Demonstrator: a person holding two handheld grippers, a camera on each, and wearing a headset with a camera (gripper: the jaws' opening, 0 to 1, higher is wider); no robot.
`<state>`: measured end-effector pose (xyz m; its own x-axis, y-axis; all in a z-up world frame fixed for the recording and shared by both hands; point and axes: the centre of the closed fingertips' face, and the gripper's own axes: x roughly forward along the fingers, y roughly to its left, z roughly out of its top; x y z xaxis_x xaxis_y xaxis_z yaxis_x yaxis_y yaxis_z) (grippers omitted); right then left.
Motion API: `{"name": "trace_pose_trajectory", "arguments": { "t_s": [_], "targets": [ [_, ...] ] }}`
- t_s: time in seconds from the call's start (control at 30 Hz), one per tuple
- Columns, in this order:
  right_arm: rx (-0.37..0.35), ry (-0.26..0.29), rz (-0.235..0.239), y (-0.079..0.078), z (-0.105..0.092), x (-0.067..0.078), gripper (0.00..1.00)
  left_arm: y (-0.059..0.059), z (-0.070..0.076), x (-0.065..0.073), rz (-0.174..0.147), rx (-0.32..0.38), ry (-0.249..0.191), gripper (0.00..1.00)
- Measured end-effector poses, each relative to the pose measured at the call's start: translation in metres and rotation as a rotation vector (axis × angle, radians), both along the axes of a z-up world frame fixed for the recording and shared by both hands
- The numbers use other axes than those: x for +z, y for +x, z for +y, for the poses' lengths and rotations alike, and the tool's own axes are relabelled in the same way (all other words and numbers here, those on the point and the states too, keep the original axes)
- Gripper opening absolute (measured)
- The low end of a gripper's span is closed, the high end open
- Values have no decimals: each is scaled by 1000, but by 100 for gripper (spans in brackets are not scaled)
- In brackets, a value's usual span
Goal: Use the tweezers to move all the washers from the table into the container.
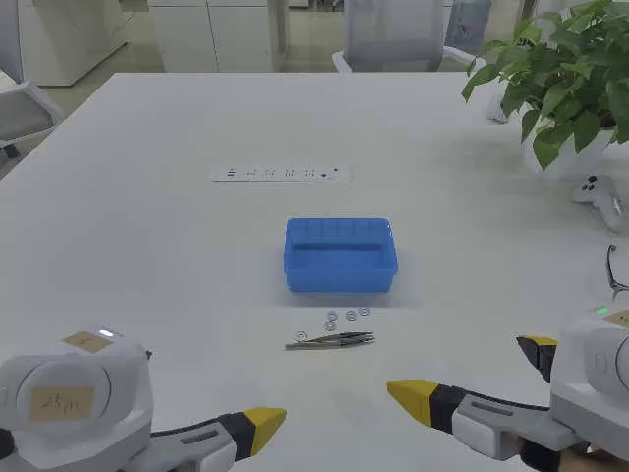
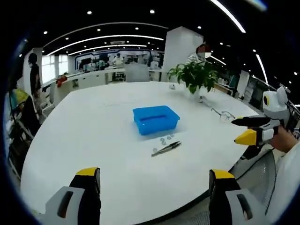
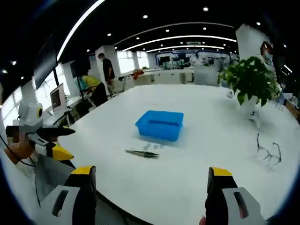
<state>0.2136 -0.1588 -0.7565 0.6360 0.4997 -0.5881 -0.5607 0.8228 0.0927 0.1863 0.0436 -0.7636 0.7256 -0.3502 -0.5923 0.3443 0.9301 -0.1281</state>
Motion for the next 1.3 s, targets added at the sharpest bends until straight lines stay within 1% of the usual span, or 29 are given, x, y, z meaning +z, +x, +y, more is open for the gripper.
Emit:
{"name": "trace_pose_trajectory", "arguments": {
  "t_s": [0.17,0.3,0.4,0.53,0.7,0.77,0.83,0.9,1.07,1.23,1.3],
  "targets": [
    [-8,2,-1,0,-1,0,98,0,0,1,-7,-3,12,97],
    [-10,-1,4,0,-2,-1,98,1,0,3,-13,-4,6,97],
    [-9,0,4,0,-2,-1,98,1,0,3,-14,-6,15,97],
    [-8,0,6,0,-1,-1,98,1,0,4,-14,-6,9,97],
    [-1,-6,13,0,0,-3,98,1,1,3,-10,-9,19,96],
    [-4,-3,7,1,0,-3,98,2,1,3,-10,-6,18,96],
    [-3,1,13,1,0,-3,98,3,3,3,-9,-6,21,95],
    [-5,-6,16,2,-1,-4,98,3,3,3,-9,-7,26,94],
    [-4,-8,23,1,-1,-6,97,5,4,2,-5,-9,27,94],
    [-4,-21,28,1,-1,-8,97,5,-2,0,-2,-21,23,94],
    [-3,-22,30,2,-1,-8,97,6,-2,-1,-2,-24,36,94]
  ]
}}
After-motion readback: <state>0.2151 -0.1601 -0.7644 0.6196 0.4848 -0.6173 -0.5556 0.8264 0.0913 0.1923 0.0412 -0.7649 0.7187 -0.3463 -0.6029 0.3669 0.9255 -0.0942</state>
